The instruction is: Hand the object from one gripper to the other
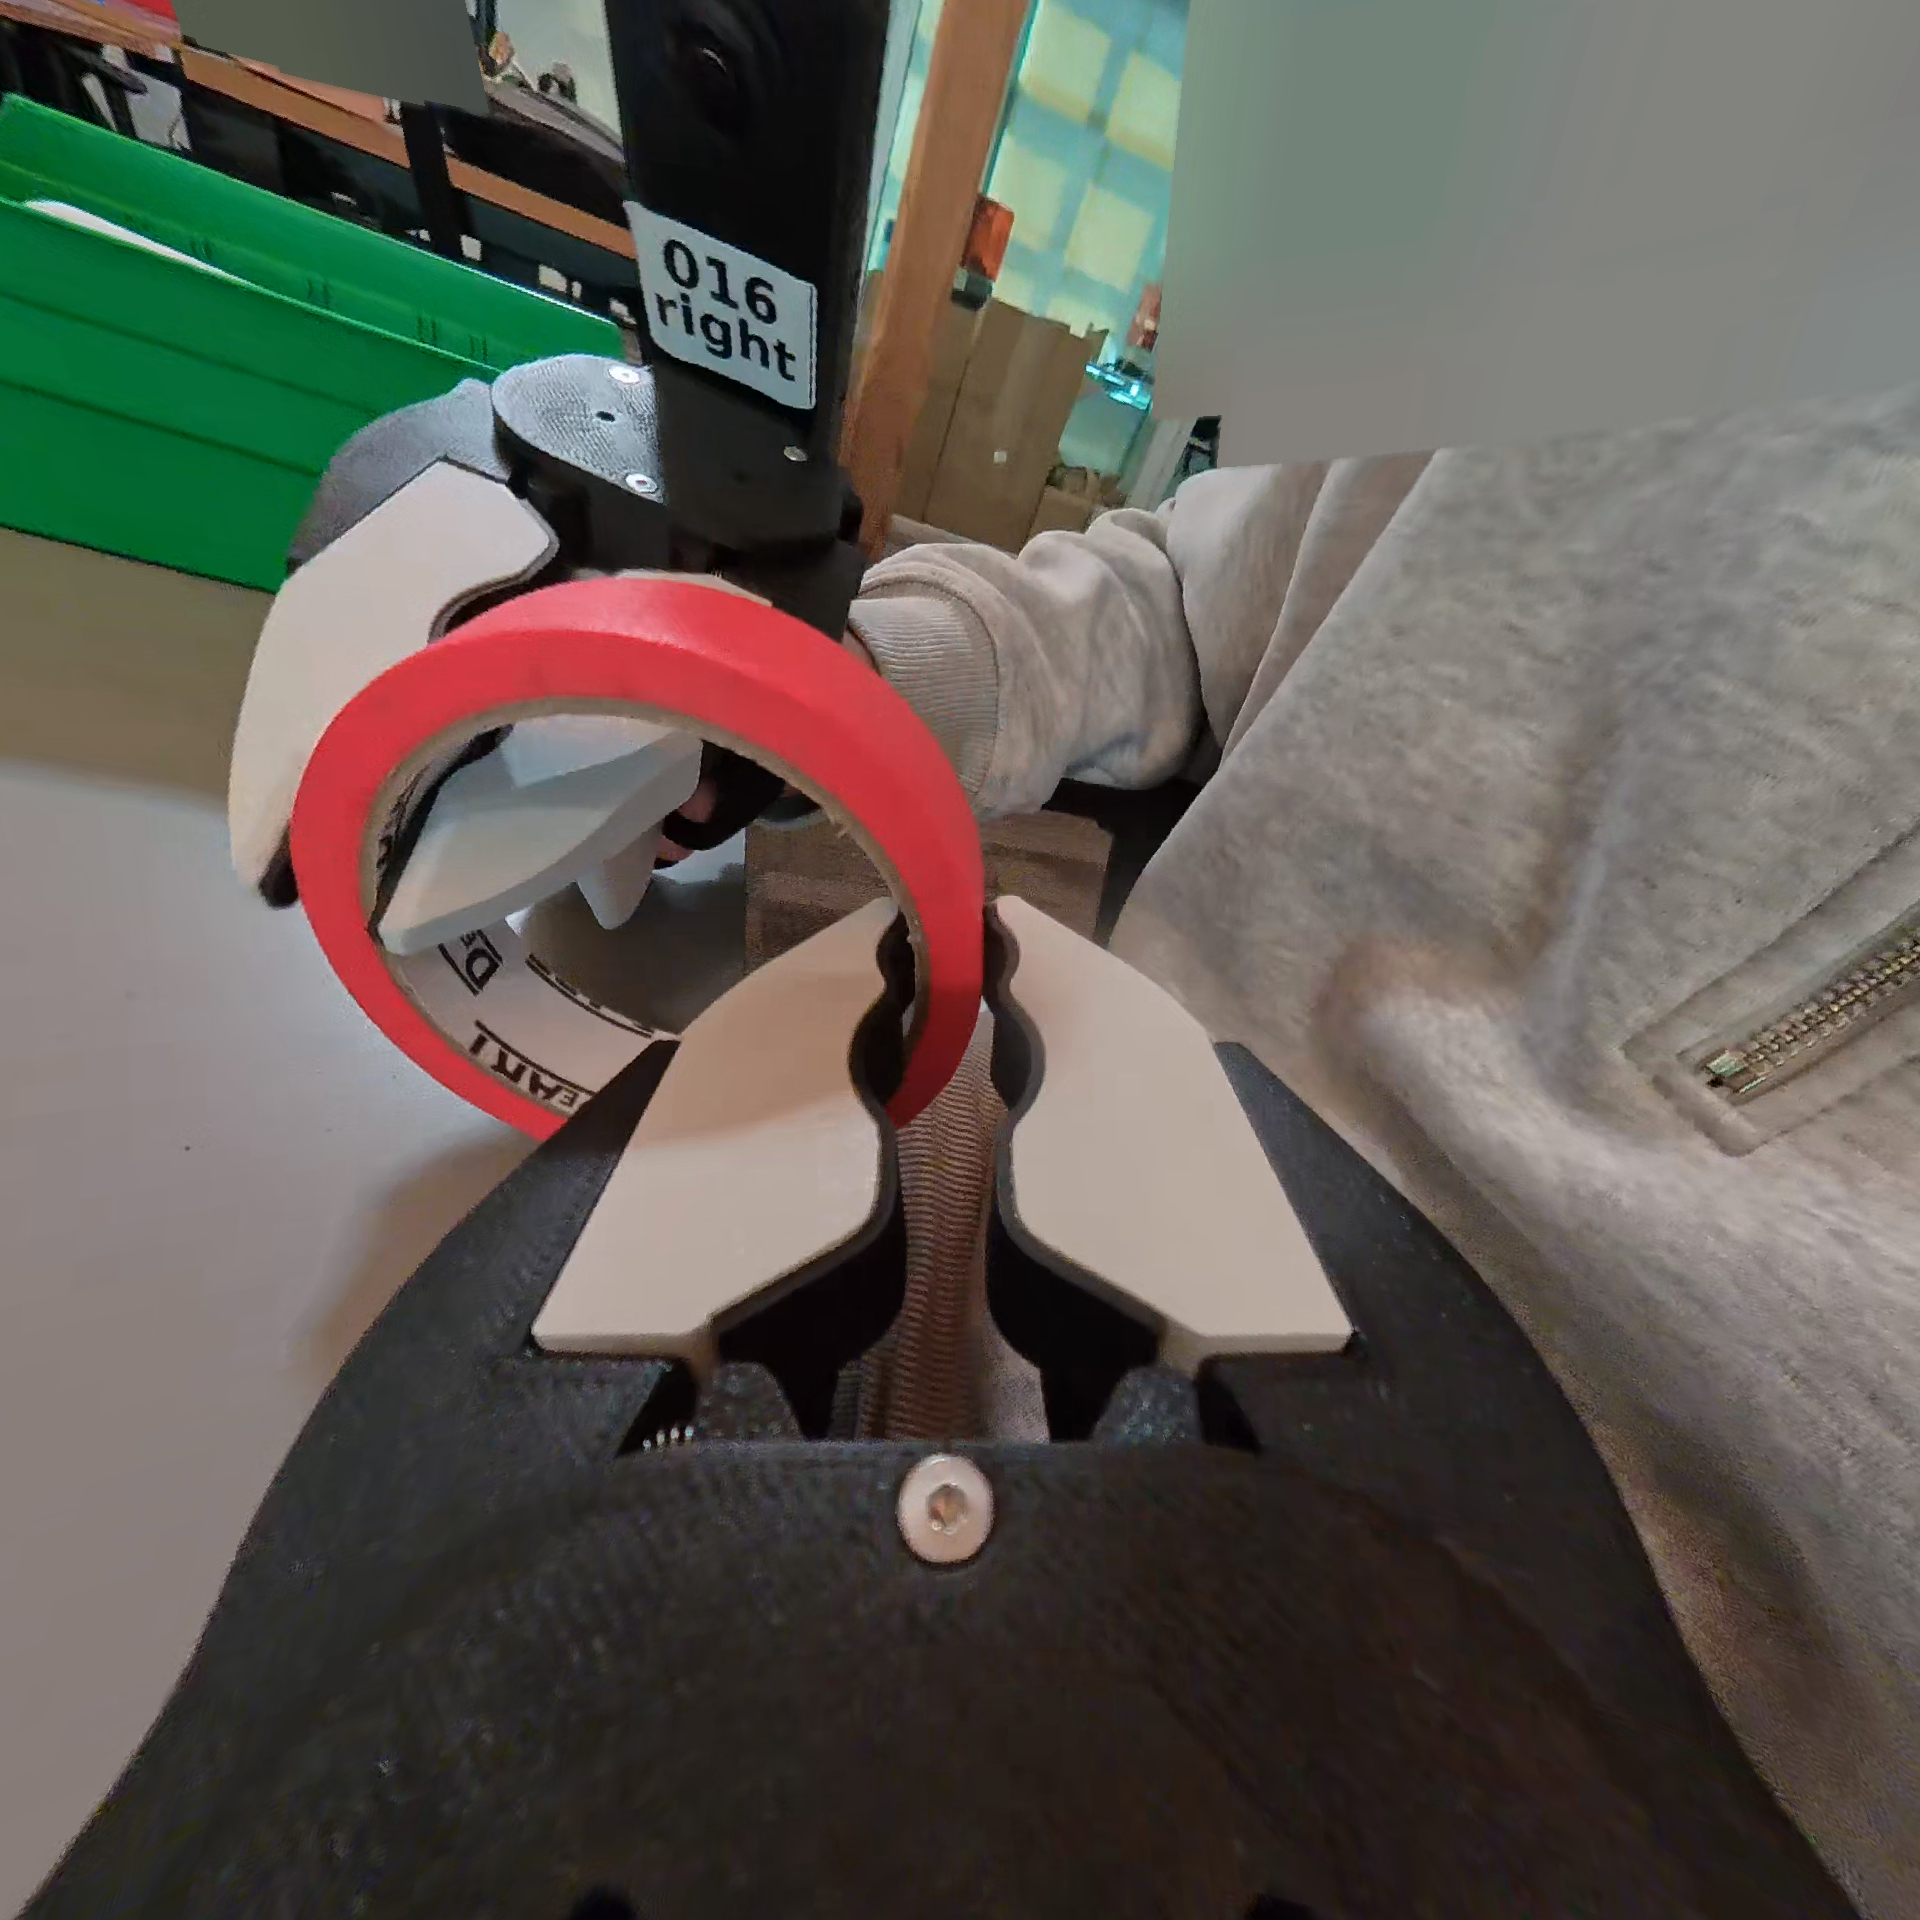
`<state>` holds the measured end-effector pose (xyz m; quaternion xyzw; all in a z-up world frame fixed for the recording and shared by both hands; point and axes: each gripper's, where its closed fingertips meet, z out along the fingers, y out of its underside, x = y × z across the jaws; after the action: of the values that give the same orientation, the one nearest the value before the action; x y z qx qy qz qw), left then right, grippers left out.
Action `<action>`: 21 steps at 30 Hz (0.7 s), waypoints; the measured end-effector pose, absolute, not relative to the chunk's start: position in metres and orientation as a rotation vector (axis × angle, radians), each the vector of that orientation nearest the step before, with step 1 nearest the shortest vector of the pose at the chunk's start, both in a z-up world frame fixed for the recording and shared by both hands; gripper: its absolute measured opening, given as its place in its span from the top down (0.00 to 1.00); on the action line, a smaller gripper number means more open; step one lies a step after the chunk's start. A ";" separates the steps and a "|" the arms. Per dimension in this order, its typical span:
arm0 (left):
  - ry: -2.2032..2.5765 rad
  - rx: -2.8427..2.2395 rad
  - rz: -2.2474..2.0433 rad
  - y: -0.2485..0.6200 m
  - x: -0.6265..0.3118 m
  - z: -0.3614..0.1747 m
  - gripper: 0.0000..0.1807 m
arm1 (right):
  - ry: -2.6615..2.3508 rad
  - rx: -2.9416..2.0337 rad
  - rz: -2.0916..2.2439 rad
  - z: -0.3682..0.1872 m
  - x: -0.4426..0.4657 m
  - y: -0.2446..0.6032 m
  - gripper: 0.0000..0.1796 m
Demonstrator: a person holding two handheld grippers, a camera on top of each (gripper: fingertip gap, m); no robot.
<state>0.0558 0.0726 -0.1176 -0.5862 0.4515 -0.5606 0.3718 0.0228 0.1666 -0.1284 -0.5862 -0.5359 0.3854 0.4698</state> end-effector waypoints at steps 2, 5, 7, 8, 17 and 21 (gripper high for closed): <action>1.151 -1.487 -1.421 0.074 0.055 -0.114 0.94 | -1.311 -1.455 0.950 -0.130 0.022 0.167 0.91; 1.058 -1.484 -1.480 0.083 0.049 -0.106 0.94 | -1.271 -1.462 0.938 -0.127 0.023 0.173 0.78; 0.962 -1.475 -1.544 0.092 0.042 -0.098 0.94 | -1.238 -1.462 0.935 -0.124 0.026 0.177 0.74; 0.906 -1.466 -1.590 0.097 0.037 -0.093 0.95 | -1.223 -1.456 0.936 -0.122 0.027 0.179 0.74; 0.392 -1.406 -2.076 0.134 0.000 -0.074 0.95 | -1.404 -1.182 0.908 -0.107 0.024 0.147 0.77; 0.395 -1.430 -2.216 0.126 0.006 -0.077 0.94 | -1.588 -1.129 0.856 -0.128 0.017 0.126 0.76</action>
<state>0.0060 0.1264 -0.0771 -0.5212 0.1439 -0.8077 0.2350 0.0170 0.1260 -0.1278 -0.4639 -0.6523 0.3519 0.4852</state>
